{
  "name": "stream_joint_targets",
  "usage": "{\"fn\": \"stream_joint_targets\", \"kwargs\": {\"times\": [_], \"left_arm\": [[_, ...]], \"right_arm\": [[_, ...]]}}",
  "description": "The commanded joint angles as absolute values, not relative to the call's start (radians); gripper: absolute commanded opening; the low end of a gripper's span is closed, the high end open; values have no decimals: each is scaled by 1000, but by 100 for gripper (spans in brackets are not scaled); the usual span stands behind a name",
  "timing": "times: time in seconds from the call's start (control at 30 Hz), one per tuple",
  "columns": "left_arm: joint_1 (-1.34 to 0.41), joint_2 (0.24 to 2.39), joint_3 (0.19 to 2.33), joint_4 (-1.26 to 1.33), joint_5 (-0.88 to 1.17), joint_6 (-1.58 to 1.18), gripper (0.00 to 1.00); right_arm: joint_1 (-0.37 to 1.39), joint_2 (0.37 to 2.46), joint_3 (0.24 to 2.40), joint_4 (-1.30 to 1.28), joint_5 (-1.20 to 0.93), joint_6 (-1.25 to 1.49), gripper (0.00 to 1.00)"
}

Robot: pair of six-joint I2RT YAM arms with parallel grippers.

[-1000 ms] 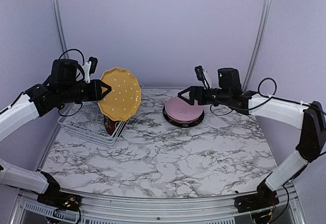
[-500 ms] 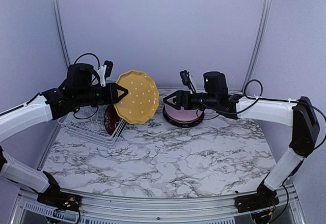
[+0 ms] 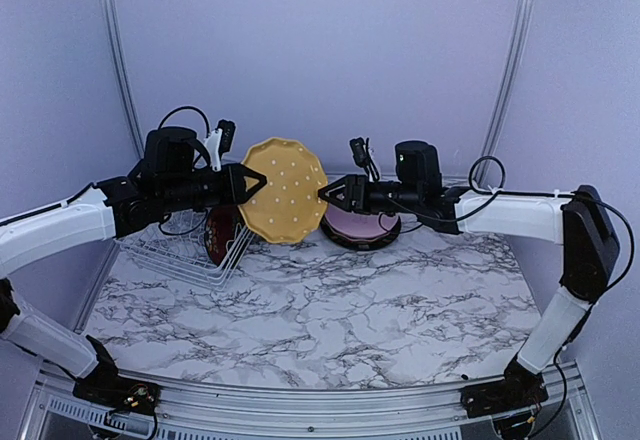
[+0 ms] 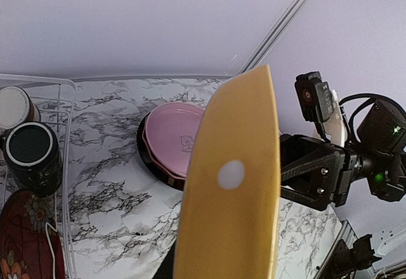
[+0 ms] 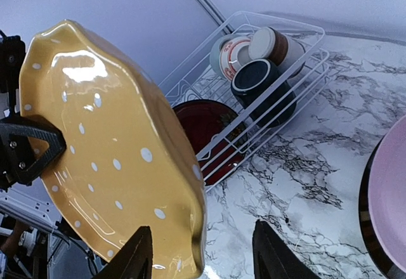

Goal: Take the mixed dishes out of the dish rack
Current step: Pass from the left arm to the right

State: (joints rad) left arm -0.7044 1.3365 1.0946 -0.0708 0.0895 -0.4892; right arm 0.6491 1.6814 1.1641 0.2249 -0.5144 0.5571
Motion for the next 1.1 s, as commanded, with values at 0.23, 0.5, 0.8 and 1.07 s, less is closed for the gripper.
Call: {"fn": "stream_joint_targets", "kwargs": {"times": [0.23,0.5,0.8,1.07], "left_arm": [[-721,1327,1115,121,93,-508,4],[-721,1333,1118,115,83,-503,12],[-719,1301,1112,32,-17,-476,89],[-714,1255,1104,-68,-144,-437,99]], "right_arm": [[657,1689,1207,235,-475,579,21],[657,1687,1218,223,-469,573,0],[592,1624,1189,191,-442,555,0],[459,1604,1221,17,-379,481,0]]}}
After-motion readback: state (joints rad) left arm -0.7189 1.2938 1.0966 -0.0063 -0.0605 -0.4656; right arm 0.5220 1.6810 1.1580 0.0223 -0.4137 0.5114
